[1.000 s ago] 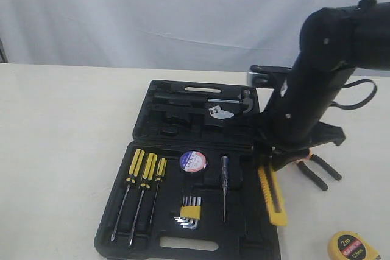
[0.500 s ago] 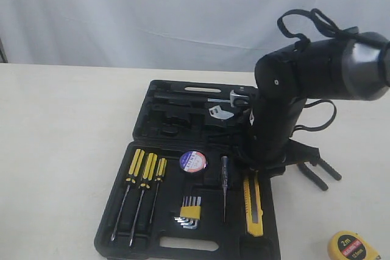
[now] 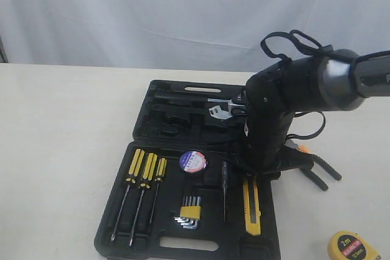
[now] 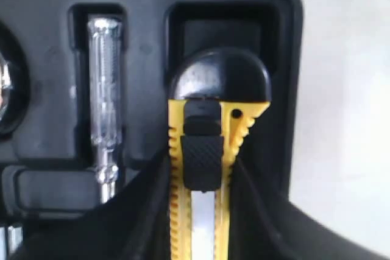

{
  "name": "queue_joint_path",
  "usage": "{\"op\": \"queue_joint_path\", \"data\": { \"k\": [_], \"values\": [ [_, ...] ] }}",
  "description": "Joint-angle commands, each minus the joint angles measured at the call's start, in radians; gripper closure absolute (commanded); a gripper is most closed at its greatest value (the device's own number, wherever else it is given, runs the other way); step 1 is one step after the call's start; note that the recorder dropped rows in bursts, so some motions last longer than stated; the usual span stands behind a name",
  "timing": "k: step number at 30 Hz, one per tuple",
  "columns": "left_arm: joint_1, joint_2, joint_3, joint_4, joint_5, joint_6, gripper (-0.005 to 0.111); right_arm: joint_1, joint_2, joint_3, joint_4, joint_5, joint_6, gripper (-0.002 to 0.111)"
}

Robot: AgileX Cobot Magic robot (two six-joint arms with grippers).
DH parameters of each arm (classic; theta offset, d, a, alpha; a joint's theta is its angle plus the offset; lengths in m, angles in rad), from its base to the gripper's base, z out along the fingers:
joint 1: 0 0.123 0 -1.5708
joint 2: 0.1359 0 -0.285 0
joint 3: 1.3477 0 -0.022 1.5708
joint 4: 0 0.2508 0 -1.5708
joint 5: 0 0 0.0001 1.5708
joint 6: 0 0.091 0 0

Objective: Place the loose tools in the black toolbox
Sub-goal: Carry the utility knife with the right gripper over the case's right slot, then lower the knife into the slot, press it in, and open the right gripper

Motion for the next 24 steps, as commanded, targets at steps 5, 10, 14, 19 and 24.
{"op": "queue_joint_path", "data": {
  "k": [5,10,14,19,24],
  "values": [
    [-0.005,-0.001,0.003,0.0,-0.005,-0.006,0.107,-0.004,0.003,-0.006,-0.059,0.001,0.041,0.106],
    [-0.005,-0.001,0.003,0.0,-0.005,-0.006,0.107,-0.004,0.003,-0.006,-0.059,0.013,0.041,0.106],
    [-0.005,-0.001,0.003,0.0,-0.005,-0.006,0.107,-0.004,0.003,-0.006,-0.059,0.013,0.041,0.106],
    [-0.005,-0.001,0.003,0.0,-0.005,-0.006,0.107,-0.004,0.003,-0.006,-0.059,0.01,0.036,0.106],
    [-0.005,-0.001,0.003,0.0,-0.005,-0.006,0.107,-0.004,0.003,-0.006,-0.048,0.01,-0.002,0.106]
  ]
}}
